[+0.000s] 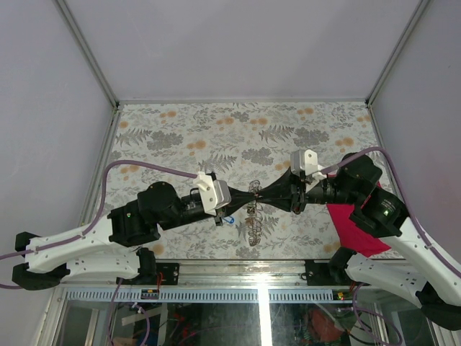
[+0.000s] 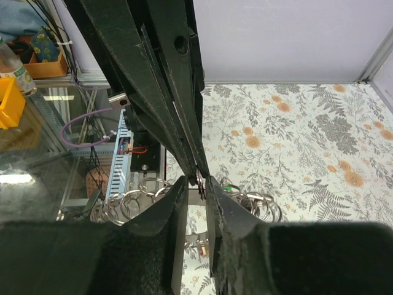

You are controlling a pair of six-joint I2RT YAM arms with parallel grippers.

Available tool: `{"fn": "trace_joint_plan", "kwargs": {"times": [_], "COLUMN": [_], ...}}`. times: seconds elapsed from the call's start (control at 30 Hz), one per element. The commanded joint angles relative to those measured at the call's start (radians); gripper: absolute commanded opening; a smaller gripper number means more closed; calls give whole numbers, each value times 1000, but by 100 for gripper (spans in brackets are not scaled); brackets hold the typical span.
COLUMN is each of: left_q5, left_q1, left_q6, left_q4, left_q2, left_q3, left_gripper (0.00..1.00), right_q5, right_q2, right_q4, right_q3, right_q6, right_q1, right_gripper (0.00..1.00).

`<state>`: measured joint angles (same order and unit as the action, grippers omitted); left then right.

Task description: Put the keys on the keyring

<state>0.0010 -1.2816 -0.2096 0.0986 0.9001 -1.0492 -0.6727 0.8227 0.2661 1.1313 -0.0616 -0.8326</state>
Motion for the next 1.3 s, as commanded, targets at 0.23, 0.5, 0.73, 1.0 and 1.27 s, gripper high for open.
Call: {"fn": "trace_joint_plan", "kwargs": {"times": [0.23,0.5,0.73,1.0,1.27], "left_q5": [8,25,58,97,99], "left_q1": [8,7,7,7,7], "left_q6": [5,25,50,56,51], "left_q4": [-65,-57,-62,-122,-135], "left_q2": [-25,-97,-148,-152,-143], "left_q3": [-51,-25,-5,10,8], "left_gripper": [0,24,25,26,26], "right_q5": [18,43,-24,-24,-55], "right_q2": [17,-41,-90,-93,-76], "right_q4": [18,-83,-454,-819,-865], "right_q3": [42,5,-127,-259,-241], "right_q6": [-31,18,201,403,431], "right_q1": [-2,-2,-2,-2,-2], "right_gripper": [0,0,0,0,0]}}
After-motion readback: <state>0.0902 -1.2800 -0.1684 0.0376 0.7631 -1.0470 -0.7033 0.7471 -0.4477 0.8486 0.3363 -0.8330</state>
